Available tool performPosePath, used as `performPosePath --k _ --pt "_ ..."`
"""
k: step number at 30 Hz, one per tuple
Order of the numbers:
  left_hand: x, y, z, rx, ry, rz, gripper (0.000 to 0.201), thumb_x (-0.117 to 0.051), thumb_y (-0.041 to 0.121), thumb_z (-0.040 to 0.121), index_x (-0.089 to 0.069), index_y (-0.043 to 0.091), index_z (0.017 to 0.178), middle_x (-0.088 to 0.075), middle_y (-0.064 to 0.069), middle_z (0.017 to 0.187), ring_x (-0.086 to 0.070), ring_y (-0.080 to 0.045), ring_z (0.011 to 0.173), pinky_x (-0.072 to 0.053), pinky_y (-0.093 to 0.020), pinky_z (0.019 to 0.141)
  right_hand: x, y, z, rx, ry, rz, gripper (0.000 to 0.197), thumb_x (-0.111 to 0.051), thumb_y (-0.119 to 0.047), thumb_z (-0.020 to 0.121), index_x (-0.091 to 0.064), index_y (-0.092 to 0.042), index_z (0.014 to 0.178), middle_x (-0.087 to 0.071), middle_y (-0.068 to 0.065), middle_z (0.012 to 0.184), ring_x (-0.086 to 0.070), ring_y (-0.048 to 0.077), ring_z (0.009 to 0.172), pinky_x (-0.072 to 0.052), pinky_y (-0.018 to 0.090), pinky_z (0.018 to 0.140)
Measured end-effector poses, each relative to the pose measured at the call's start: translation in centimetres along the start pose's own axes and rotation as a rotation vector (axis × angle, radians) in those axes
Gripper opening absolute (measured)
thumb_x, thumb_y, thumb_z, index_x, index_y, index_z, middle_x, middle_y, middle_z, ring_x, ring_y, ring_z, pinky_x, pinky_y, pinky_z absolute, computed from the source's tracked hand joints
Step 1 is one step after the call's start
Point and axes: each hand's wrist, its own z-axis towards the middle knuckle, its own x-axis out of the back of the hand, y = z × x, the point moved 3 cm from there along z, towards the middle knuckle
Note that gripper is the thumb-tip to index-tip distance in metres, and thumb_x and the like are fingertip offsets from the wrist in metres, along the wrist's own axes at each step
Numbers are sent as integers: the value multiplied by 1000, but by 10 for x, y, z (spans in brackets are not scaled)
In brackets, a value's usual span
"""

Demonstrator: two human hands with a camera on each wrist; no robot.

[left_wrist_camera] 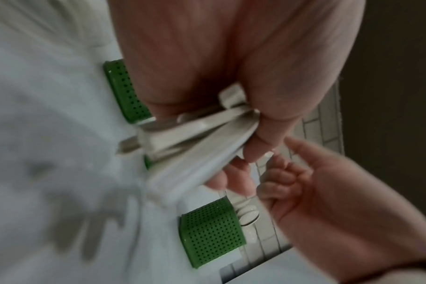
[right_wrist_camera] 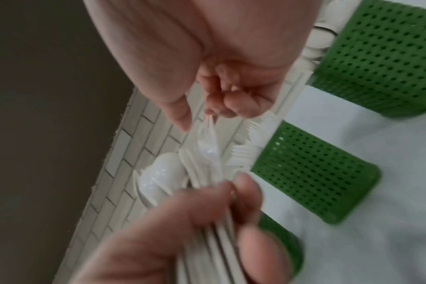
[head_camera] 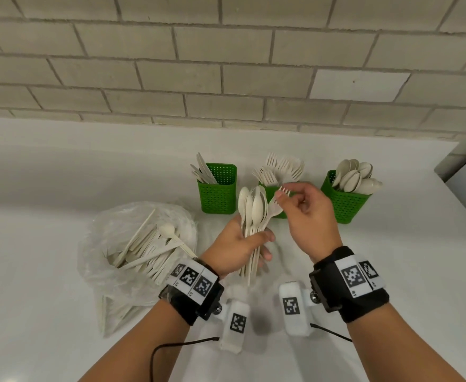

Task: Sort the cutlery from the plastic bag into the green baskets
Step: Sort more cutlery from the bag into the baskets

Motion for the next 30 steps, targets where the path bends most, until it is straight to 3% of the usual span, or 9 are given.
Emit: performPosePath --k 3,6,11,13,16,18,24,26,30 --pt "1 2 3 -122 73 219 36 -59 7 90 -46 9 124 -65 -3 86 -61 -12 60 -51 -30 55 2 -25 2 164 2 -122 14 -69 -30 88 -71 -20 97 -57 -2 73 -49 6 59 -43 16 59" --pt "5 5 5 -272 153 433 43 -68 17 88 -47 13 125 -62 1 107 -60 -7 94 -49 -22 82 3 -38 8 189 -140 -306 18 -71 -36 85 -77 -20 82 -68 -6 71 -60 5 64 -47 18 61" --pt "9 10 3 -308 182 487 33 -69 17 88 -58 19 119 -66 16 103 -60 3 95 -46 -12 82 9 -48 18 201 -225 -280 12 -74 -26 84 -77 -19 76 -71 -4 69 -63 11 65 -47 18 61" --pt "9 11 1 -271 172 429 15 -68 14 90 -61 25 98 -66 23 78 -60 8 73 -45 -9 67 13 -51 20 237 -113 -151 10 -72 -22 86 -75 -21 77 -70 -6 71 -60 9 65 -47 18 63" --pt "8 11 -3 -199 144 281 19 -66 12 92 -58 20 77 -58 10 56 -54 -4 49 -47 -18 54 13 -53 20 238 -124 -85 18 -71 -24 88 -70 -19 71 -60 -9 59 -50 11 55 -43 22 57" --pt "9 13 -4 -175 125 197 17 -68 11 90 -59 12 76 -56 4 55 -53 -13 48 -49 -26 52 9 -56 16 273 -202 -148 29 -69 -24 90 -64 -16 63 -51 -4 53 -42 7 51 -37 21 54" --pt "17 9 -8 -136 68 -33 10 -63 11 94 -61 7 85 -59 -8 62 -57 -22 52 -52 -32 57 32 -74 35 231 151 341 16 -60 -12 95 -70 -17 83 -68 -4 68 -61 18 57 -50 30 53" --pt "20 8 -8 -110 62 -196 8 -63 13 93 -62 5 91 -67 -10 73 -62 -20 56 -54 -32 57 29 -77 41 269 152 333 12 -58 -13 96 -69 -16 91 -68 -4 71 -64 19 62 -52 31 57" --pt "31 8 -7 1 138 -502 28 -60 21 84 -65 6 107 -73 -7 86 -69 -18 63 -58 -30 60 6 -73 49 329 98 185 18 -55 -8 97 -65 -17 109 -65 4 75 -66 16 66 -54 29 60"
